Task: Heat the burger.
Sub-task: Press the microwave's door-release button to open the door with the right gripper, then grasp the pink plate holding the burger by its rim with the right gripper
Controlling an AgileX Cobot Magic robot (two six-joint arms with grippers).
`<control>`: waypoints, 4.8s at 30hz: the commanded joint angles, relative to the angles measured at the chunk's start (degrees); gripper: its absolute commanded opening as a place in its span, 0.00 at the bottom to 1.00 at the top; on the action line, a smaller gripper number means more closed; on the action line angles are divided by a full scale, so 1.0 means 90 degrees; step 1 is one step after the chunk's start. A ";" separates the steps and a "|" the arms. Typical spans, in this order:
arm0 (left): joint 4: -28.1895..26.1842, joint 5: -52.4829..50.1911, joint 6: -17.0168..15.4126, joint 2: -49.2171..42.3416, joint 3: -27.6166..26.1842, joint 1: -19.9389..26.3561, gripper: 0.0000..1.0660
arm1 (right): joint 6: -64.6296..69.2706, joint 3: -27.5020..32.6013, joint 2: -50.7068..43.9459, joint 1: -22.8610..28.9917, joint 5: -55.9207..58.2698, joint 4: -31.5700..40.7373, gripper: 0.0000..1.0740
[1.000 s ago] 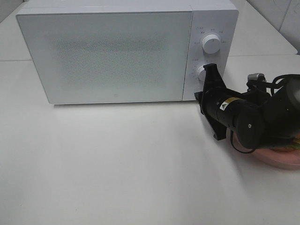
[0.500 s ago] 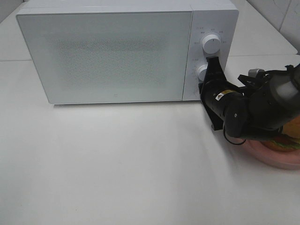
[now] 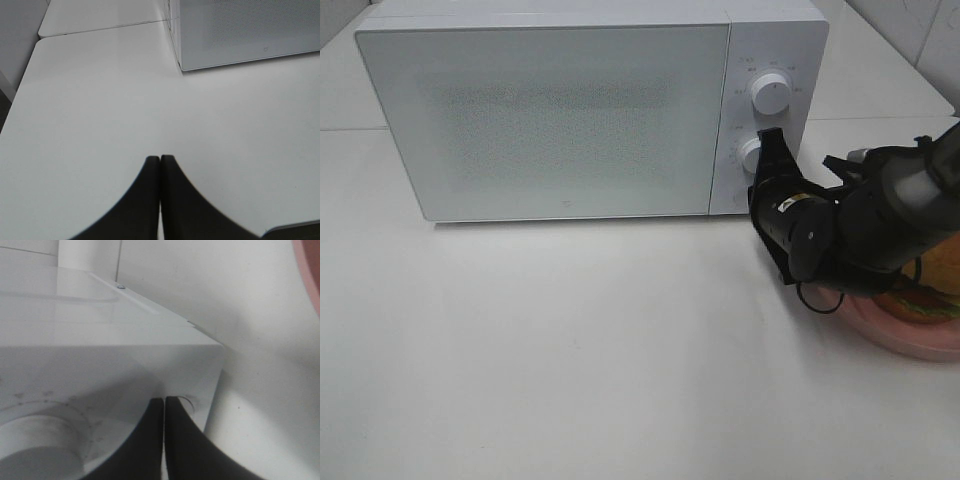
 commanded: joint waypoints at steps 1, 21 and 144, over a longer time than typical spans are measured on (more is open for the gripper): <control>-0.0032 -0.0089 -0.0032 -0.0127 0.0000 0.0006 0.00 | -0.0146 -0.0210 0.0025 -0.0019 -0.0318 -0.0095 0.02; -0.0032 -0.0089 -0.0032 -0.0127 0.0000 0.0006 0.00 | -0.0095 -0.0726 0.0312 -0.0095 -0.0649 -0.0261 0.03; -0.0032 -0.0089 -0.0032 -0.0127 0.0000 0.0013 0.00 | -0.5029 0.0458 -0.3425 -0.0446 0.7321 -0.5647 0.30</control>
